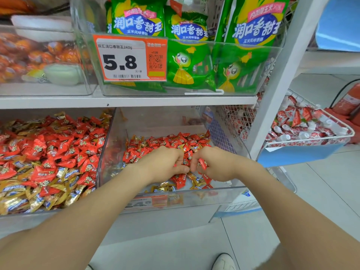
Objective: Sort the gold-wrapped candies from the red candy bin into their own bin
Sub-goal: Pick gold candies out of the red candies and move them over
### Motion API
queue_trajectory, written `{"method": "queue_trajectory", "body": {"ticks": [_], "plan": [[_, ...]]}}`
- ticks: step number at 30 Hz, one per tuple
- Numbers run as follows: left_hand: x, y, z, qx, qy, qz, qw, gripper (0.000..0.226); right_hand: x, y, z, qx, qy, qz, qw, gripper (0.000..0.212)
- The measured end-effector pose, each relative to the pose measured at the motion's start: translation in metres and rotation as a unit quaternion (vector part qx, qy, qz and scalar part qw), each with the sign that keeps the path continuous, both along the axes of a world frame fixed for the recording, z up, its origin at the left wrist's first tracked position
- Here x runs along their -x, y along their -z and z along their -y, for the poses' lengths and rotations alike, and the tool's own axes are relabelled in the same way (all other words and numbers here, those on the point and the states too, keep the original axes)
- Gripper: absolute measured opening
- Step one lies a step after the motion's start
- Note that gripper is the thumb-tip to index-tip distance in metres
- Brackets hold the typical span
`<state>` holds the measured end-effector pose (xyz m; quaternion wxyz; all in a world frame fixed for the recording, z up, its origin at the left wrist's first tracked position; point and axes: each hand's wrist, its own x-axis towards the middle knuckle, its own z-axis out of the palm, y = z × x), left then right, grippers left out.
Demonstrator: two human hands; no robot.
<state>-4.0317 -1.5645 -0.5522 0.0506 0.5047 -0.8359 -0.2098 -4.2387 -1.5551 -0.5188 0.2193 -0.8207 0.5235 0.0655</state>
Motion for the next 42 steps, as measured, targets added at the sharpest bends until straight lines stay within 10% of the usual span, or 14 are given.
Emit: {"method": "queue_trajectory", "body": {"ticks": [18, 28, 31, 36, 42], "plan": [[0.023, 0.009, -0.008, 0.053, 0.087, 0.152, 0.983, 0.035, 0.003, 0.014, -0.002, -0.045, 0.032, -0.175, 0.983, 0.032], [0.004, -0.021, -0.02, 0.081, 0.018, 0.041, 0.996, 0.026, -0.007, -0.023, -0.018, 0.023, 0.159, 0.076, 0.984, 0.024], [-0.015, -0.043, -0.042, 0.131, -0.067, -0.064, 0.987, 0.026, -0.027, -0.032, -0.023, -0.054, 0.257, 0.273, 0.926, 0.02], [-0.061, -0.076, -0.079, 0.158, -0.208, -0.195, 0.945, 0.023, -0.078, -0.044, -0.033, -0.229, 0.362, 0.562, 0.708, 0.019], [-0.137, -0.082, -0.1, 0.272, -0.325, -0.165, 0.891, 0.021, -0.161, -0.053, -0.057, -0.249, 0.314, 0.59, 0.701, 0.019]]}}
